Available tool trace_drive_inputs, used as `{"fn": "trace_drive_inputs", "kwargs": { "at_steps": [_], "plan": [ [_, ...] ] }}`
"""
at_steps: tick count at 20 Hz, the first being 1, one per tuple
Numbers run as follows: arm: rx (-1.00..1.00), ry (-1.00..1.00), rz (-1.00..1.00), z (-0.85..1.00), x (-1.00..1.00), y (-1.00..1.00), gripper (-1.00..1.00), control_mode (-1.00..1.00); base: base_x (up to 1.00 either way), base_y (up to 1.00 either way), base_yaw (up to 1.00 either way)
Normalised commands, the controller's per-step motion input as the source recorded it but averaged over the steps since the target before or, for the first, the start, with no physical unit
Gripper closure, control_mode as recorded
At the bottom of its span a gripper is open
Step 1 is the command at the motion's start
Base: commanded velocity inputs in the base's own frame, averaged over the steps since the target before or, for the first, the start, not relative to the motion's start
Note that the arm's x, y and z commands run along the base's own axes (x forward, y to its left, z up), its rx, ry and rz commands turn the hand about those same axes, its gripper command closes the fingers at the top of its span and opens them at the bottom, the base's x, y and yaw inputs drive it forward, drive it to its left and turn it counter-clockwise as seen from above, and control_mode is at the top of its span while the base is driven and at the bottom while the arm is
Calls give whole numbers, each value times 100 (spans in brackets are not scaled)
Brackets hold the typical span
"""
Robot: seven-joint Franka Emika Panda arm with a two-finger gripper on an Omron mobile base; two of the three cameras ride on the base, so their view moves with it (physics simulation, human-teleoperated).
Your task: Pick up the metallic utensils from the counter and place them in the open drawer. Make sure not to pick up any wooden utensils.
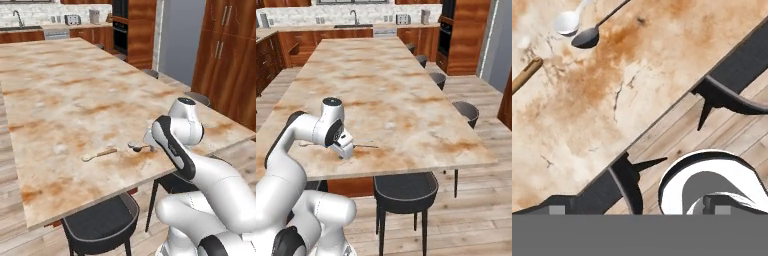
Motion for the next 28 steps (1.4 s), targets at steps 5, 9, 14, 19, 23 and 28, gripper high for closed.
{"fn": "trace_drive_inputs", "kwargs": {
  "at_steps": [5,9,14,19,23,28],
  "plan": [
    [0,0,0,0,0,0,-100,100,58,-14,53],
    [0,0,0,0,0,0,-100,100,55,-25,45],
    [10,22,29,0,48,-19,-100,-100,27,-6,11],
    [7,0,35,8,73,-34,-100,-100,0,0,0],
    [0,-19,61,8,51,-46,-100,-100,0,0,0],
    [-5,-29,93,0,15,-43,-100,-100,0,0,0]
  ]
}}
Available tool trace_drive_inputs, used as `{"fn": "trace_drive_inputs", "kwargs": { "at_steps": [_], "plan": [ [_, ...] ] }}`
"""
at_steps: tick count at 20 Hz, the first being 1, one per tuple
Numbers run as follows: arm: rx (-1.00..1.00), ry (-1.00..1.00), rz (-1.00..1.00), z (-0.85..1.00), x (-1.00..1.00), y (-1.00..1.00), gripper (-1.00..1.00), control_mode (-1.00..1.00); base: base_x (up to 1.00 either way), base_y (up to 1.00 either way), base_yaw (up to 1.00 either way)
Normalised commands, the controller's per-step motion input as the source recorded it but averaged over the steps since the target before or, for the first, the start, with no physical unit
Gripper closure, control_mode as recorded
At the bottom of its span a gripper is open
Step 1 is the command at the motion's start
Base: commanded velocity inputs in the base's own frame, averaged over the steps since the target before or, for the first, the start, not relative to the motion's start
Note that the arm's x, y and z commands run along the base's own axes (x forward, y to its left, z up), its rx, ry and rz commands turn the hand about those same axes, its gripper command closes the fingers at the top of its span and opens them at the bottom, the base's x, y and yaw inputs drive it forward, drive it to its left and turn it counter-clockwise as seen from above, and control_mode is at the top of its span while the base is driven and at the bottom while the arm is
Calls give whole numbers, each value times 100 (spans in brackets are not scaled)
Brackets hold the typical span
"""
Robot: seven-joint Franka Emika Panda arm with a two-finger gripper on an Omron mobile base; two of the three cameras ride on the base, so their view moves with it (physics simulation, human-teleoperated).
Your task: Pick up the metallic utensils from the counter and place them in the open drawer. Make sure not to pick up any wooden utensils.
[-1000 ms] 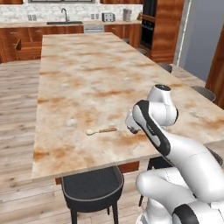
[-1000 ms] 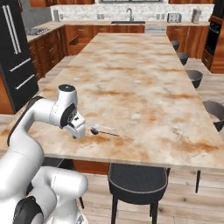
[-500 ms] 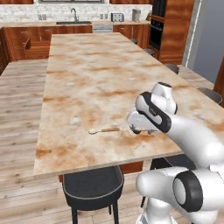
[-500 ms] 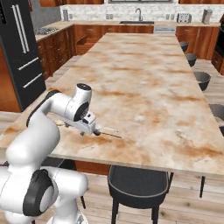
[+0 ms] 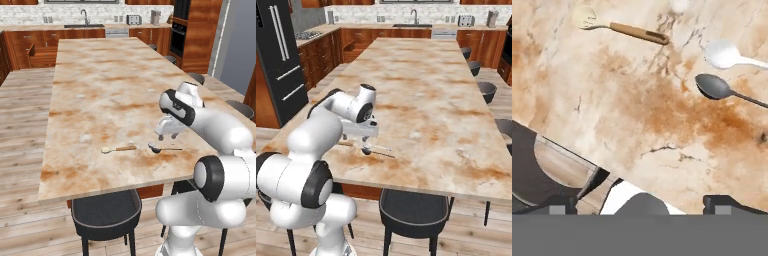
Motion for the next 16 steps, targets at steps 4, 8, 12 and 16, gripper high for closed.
{"fn": "trace_drive_inputs", "kwargs": {
  "at_steps": [4,8,12,16],
  "plan": [
    [0,-46,97,-2,5,-38,-100,-100,0,0,0],
    [0,-41,100,-11,23,-40,-100,-100,0,0,0],
    [0,-23,100,-21,30,-43,-100,-100,0,0,0],
    [1,-1,93,-13,38,-53,-100,-100,0,0,0]
  ]
}}
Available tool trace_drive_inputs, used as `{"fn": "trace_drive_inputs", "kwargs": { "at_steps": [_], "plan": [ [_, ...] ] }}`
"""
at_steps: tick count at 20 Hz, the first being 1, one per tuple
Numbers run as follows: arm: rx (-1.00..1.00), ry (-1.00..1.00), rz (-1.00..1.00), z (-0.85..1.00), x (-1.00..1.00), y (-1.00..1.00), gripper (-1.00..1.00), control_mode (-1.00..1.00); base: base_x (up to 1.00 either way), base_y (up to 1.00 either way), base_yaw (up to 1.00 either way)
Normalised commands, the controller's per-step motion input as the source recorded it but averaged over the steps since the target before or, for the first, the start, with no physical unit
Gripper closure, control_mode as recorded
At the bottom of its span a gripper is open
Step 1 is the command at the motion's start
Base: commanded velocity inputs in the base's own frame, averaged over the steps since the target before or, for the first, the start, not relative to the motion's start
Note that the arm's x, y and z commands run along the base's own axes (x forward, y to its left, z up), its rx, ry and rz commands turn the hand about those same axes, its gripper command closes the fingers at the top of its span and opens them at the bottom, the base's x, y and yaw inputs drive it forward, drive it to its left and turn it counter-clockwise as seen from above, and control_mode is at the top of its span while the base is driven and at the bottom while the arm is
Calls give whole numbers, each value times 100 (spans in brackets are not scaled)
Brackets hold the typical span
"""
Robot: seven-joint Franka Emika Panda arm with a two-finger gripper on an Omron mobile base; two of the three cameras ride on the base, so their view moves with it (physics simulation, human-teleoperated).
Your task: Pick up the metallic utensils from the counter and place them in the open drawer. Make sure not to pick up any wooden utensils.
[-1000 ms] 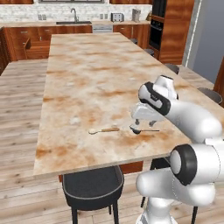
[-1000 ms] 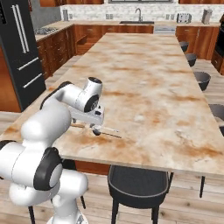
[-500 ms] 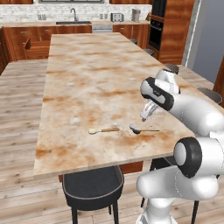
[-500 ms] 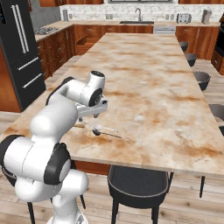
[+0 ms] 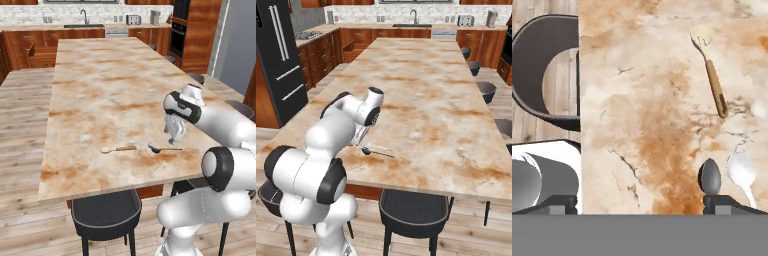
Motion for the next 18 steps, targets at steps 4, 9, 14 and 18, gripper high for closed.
{"fn": "trace_drive_inputs", "kwargs": {
  "at_steps": [4,9,14,18],
  "plan": [
    [1,0,69,-20,29,-53,-100,-100,0,0,0],
    [0,0,40,-25,31,-32,-100,-100,0,0,0],
    [0,-2,11,-30,52,-2,-100,-100,0,0,0],
    [0,-1,3,-31,46,0,-100,-100,0,0,0]
  ]
}}
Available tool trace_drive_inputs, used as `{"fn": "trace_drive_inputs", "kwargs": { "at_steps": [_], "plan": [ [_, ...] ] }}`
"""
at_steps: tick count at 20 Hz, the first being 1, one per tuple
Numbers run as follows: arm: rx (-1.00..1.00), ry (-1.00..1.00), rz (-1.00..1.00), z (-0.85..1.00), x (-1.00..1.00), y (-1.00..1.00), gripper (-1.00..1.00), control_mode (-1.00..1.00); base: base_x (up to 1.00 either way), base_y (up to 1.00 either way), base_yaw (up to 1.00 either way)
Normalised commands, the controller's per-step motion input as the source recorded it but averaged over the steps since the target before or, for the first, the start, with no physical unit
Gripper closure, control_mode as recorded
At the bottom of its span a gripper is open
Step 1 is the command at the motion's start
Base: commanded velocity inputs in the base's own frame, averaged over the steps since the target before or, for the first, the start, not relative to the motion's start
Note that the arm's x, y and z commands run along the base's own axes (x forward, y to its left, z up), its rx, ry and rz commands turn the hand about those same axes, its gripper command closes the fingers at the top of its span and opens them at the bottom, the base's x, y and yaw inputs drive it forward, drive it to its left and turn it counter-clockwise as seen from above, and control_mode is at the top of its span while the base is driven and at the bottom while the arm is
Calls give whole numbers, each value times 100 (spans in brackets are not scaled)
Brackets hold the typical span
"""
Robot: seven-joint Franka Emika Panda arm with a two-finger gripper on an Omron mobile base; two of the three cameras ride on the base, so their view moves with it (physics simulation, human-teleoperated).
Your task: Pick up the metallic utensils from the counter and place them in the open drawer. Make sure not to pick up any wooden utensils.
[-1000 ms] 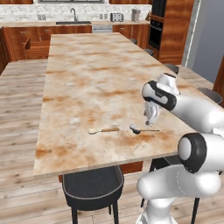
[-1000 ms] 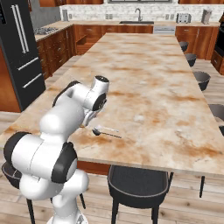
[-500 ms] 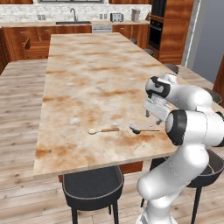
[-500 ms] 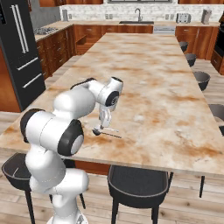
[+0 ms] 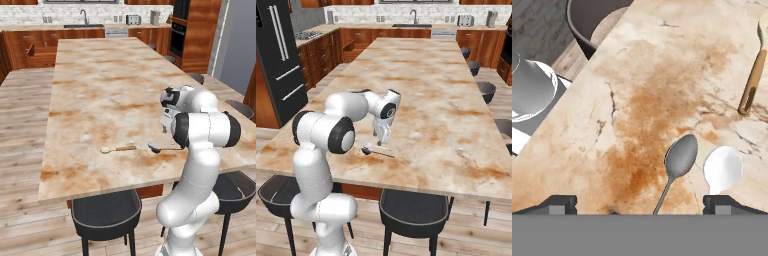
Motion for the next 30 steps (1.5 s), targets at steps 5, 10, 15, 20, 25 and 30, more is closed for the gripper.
{"fn": "trace_drive_inputs", "kwargs": {
  "at_steps": [5,10,15,20,25,30],
  "plan": [
    [0,-1,0,-33,43,0,-100,-100,0,0,0],
    [0,0,0,-32,32,0,-100,-100,0,0,0],
    [0,0,0,-34,29,1,-100,-100,0,0,0],
    [0,0,0,-33,24,2,-100,-100,0,0,0],
    [0,0,0,-28,19,4,-100,-100,0,0,0],
    [0,0,0,-28,5,9,-100,-100,0,0,0]
  ]
}}
